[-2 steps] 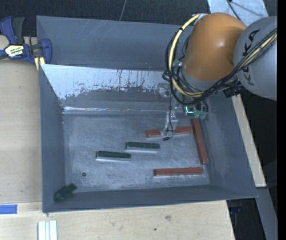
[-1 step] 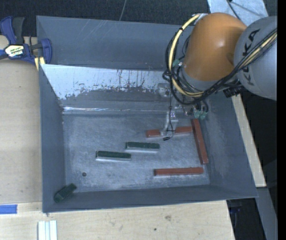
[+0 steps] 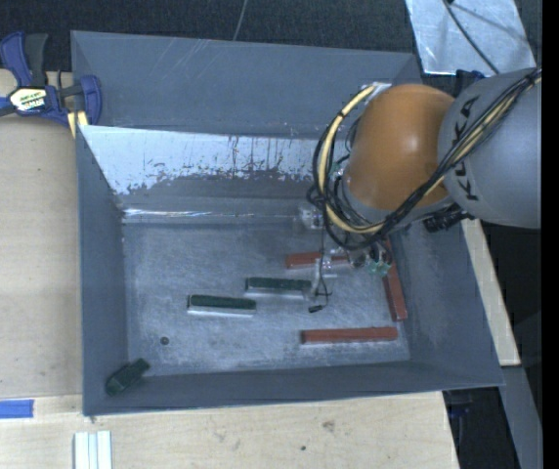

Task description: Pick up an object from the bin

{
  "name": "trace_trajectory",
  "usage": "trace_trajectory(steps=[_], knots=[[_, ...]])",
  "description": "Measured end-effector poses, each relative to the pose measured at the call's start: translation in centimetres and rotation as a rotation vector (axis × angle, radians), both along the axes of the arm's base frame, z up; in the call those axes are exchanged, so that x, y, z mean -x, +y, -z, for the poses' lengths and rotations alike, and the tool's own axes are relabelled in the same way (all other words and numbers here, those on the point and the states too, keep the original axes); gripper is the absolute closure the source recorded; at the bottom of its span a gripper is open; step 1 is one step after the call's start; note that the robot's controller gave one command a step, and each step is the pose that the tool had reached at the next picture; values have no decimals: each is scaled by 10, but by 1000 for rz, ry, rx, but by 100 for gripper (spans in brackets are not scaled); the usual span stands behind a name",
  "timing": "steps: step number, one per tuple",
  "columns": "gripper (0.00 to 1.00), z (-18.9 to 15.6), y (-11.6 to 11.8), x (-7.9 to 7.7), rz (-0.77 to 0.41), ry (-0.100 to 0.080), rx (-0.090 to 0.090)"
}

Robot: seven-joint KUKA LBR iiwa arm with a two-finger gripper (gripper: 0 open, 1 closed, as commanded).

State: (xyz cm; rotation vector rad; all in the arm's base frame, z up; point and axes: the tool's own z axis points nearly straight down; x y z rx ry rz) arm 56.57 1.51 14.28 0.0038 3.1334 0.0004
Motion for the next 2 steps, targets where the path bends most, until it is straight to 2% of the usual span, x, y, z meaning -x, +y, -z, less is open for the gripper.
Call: trace_trajectory(steps=[1,2], knots=[[0,30,1,-9,2,10,0],[100,71,-52,-42,-151,1,2]])
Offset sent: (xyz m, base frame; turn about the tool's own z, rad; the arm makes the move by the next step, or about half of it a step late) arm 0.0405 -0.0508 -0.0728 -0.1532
